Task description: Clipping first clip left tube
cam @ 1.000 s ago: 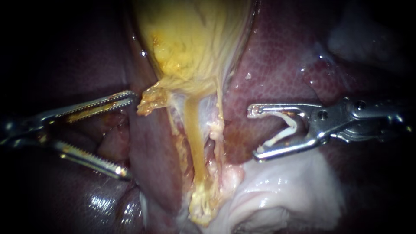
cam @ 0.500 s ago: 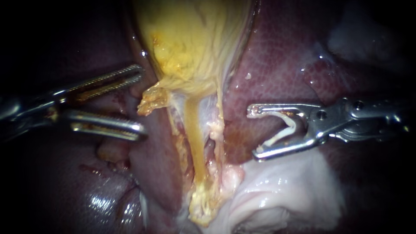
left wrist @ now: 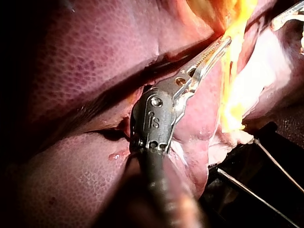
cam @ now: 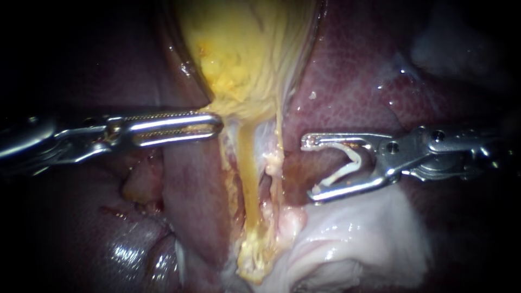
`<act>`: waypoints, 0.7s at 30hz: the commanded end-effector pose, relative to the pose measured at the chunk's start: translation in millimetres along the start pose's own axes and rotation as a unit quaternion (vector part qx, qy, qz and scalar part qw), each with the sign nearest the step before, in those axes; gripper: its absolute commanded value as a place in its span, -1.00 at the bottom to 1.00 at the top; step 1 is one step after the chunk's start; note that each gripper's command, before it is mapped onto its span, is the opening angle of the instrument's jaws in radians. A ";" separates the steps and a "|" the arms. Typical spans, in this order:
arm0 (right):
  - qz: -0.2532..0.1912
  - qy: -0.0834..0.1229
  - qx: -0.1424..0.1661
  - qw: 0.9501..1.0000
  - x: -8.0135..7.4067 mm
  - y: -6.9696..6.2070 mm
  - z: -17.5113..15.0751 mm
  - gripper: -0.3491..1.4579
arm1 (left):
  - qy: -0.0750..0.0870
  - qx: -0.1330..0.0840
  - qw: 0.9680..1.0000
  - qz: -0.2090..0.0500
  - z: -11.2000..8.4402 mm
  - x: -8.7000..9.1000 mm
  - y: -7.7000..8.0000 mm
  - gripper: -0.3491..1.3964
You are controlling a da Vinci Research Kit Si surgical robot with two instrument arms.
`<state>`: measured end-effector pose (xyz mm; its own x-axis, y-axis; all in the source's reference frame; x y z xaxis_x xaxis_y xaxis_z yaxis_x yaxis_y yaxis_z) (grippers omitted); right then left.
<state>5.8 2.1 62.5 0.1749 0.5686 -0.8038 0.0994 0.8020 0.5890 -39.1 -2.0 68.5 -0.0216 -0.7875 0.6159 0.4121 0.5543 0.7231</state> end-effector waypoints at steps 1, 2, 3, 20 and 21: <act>-0.001 0.000 0.000 1.000 -0.2 0.0 0.0 0.05 | 0.000 0.001 1.000 -0.005 -0.5 -0.3 0.0 -1.00; -0.002 0.000 0.002 1.000 -0.5 0.0 0.2 0.05 | 0.001 -0.002 1.000 -0.006 -0.9 -0.6 0.0 -1.00; -0.007 0.000 0.001 1.000 -0.9 0.0 0.4 0.05 | 0.001 -0.004 1.000 -0.007 -1.5 -1.1 0.1 -1.00; 0.049 -0.037 0.036 0.997 -14.1 2.2 10.1 0.05 | -0.009 -0.014 1.000 -0.018 -5.6 -4.1 -2.4 -1.00; 0.050 -0.040 0.039 0.997 -14.8 2.5 10.6 0.05 | -0.009 -0.013 1.000 -0.018 -5.6 -4.0 -2.4 -1.00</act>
<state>14.2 -6.5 77.3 0.2651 0.6300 -0.7300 0.1525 0.7201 0.6768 -35.0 -1.8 62.4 -0.0545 -0.8019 0.5950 0.4349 0.5173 0.7370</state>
